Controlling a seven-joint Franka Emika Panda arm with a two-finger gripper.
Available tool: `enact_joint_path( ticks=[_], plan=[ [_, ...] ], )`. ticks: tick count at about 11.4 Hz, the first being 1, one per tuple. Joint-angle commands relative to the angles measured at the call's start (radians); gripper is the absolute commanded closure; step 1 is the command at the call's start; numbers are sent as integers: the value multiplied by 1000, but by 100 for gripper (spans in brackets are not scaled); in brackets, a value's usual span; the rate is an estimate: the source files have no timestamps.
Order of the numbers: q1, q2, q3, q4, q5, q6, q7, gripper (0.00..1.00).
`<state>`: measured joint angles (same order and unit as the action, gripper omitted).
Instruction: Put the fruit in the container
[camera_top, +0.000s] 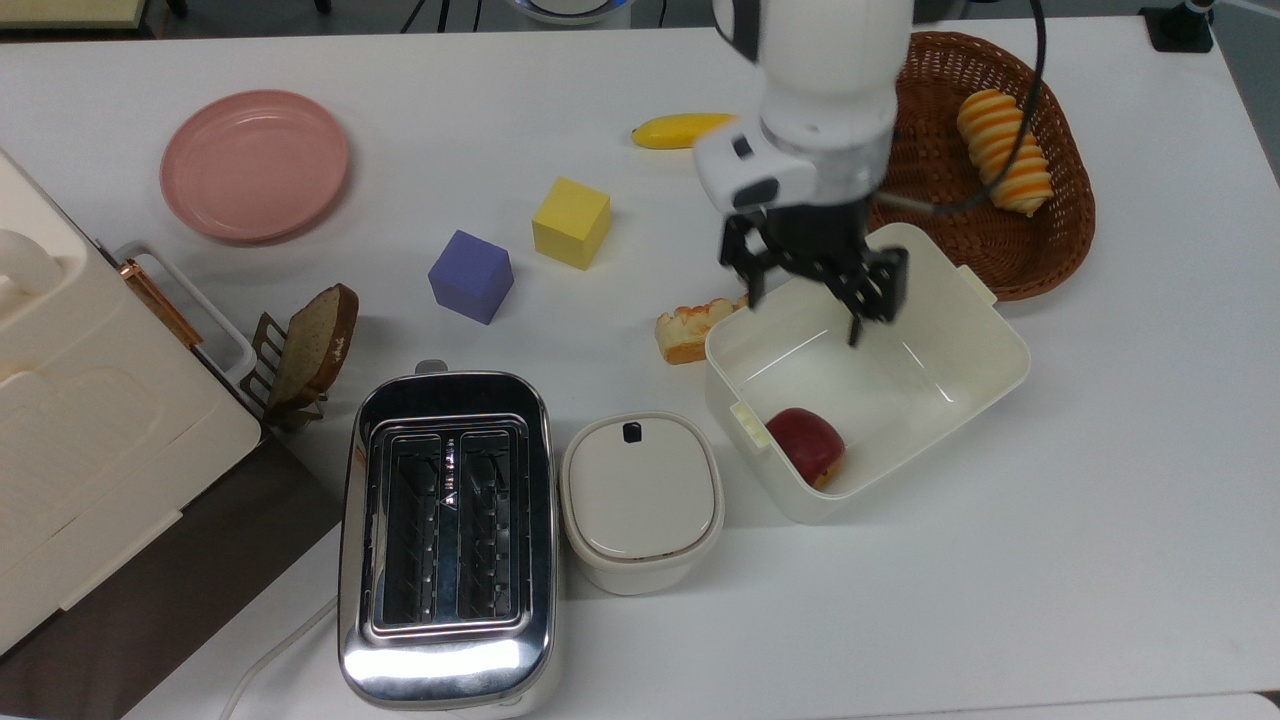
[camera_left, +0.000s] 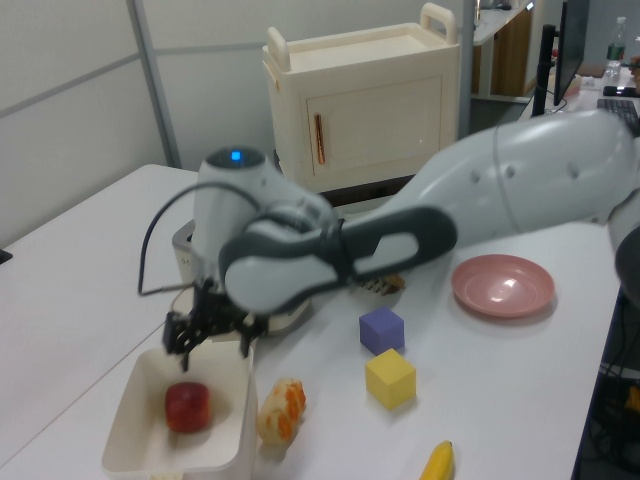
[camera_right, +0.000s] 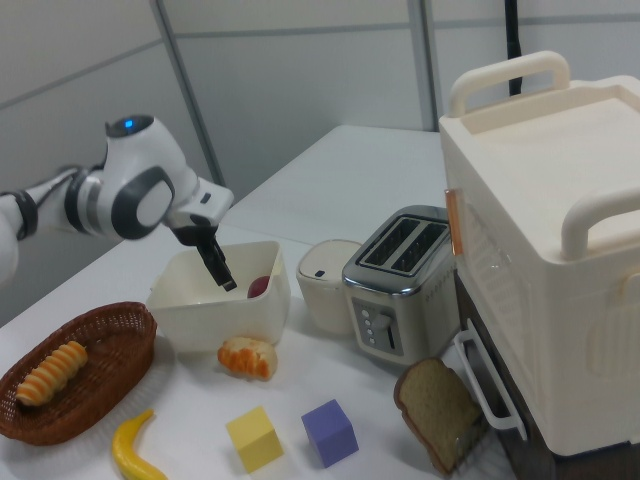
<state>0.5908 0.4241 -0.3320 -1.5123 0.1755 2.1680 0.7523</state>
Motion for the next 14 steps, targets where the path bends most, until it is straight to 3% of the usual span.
enact_joint_path(
  ticks=[1,2,4,5,8,9,14],
  plan=[
    [-96,-146,45,-20,-28,-294,-199,0],
    [-159,-183,82,-20,-43,-375,-299,0],
    [-305,-261,192,-22,-172,-511,-459,0],
    [-392,-284,227,-22,-181,-546,-515,0],
    [-546,-308,258,-29,-183,-592,-686,0],
    [-580,-308,258,-31,-179,-593,-715,0],
    [-578,-300,243,-32,-174,-580,-722,0]
  ],
)
